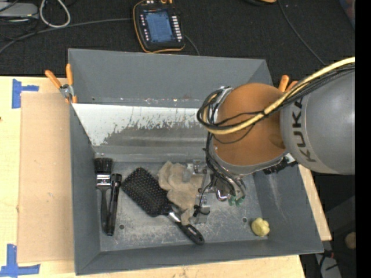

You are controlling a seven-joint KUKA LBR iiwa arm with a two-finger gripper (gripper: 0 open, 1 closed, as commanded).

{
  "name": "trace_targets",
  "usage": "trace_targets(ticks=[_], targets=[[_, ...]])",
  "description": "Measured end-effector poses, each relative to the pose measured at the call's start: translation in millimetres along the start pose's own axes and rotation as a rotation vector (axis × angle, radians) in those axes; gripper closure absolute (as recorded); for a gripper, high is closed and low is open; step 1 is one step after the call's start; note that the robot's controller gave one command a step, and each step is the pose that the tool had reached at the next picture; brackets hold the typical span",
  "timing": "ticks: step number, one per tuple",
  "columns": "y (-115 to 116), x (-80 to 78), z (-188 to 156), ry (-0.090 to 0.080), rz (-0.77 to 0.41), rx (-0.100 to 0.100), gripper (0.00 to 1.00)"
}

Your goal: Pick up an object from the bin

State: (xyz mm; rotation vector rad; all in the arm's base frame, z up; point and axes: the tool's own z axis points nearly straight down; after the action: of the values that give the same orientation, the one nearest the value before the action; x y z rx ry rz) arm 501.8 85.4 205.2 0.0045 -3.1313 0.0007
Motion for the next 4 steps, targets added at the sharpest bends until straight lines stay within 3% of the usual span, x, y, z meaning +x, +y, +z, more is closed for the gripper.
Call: trace_targets(ticks=[1, 2, 3, 4], targets=[[-1, -1.5, -4, -0.008, 0.005, -0.001, 0.00], [-18, -41.2, 132, -0.003, 0.128, -0.002, 0.00], [-24, -52.1, 134, -0.011, 0.131, -0.006, 0.00], [-20, -46.0, 133, -0.008, 0.133, -0.005, 0.00]])
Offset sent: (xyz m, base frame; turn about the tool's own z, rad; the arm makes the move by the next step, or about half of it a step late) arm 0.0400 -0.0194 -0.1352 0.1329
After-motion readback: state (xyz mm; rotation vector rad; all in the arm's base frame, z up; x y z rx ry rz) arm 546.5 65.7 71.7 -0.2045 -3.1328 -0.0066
